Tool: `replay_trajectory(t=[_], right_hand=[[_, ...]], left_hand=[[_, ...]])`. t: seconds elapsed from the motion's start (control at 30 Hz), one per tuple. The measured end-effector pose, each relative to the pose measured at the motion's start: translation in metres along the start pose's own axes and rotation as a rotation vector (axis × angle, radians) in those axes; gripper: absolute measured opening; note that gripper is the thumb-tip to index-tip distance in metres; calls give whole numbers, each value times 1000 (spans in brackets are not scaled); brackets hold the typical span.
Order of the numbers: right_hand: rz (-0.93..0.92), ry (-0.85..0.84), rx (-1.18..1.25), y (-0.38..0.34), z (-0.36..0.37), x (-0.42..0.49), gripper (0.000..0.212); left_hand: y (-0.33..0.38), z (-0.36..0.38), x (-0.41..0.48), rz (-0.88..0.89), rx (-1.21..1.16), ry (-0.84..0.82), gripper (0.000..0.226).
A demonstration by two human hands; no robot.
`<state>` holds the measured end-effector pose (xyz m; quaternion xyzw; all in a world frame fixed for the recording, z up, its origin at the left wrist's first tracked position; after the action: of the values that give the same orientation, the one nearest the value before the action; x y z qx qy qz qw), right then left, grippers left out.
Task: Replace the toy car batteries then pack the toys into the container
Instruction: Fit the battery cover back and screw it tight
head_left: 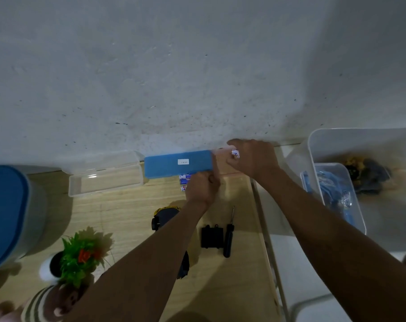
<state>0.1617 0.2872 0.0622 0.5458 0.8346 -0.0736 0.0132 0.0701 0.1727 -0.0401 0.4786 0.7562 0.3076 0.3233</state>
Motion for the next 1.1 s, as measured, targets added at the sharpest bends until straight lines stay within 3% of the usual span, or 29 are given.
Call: replay_trajectory(t=[0.2, 0.37, 0.47, 0.6, 0.7, 0.83, 0.97, 1.1], right_hand=[[226, 52, 391, 19, 8, -1, 30], [755, 120, 821, 50, 37, -22, 39], [887, 35, 994, 54, 64, -28, 39], [720, -104, 926, 43, 79, -23, 25], [391, -259, 565, 17, 77, -13, 16], [183, -419, 194, -4, 75, -9, 19], [140, -428, 279, -5, 70, -10, 20], [229, -405, 446, 3, 66, -16, 34]], left_hand=[[-3, -1, -1, -37, -61, 99, 46], [-8, 2, 0, -103, -198, 101, 44], [-8, 1, -4, -140, -274, 122, 42], [-7, -1, -5, -172, -324, 139, 40], [-1, -4, -6, -142, -321, 153, 43], [-3, -4, -10, -162, -383, 149, 41], [-4, -5, -11, -168, -387, 148, 40], [-7, -4, -11, -192, -417, 154, 40]])
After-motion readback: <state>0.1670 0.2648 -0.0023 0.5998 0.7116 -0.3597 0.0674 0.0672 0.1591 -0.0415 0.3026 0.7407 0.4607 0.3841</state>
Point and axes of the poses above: each hand's wrist, its own x-axis towards the middle knuckle, its own z-axis out of the palm, y = z × x, the point moved 9 cm from there along x, towards the middle knuckle, and after that the axes turned 15 degrees about z, right-handed, at the moved point
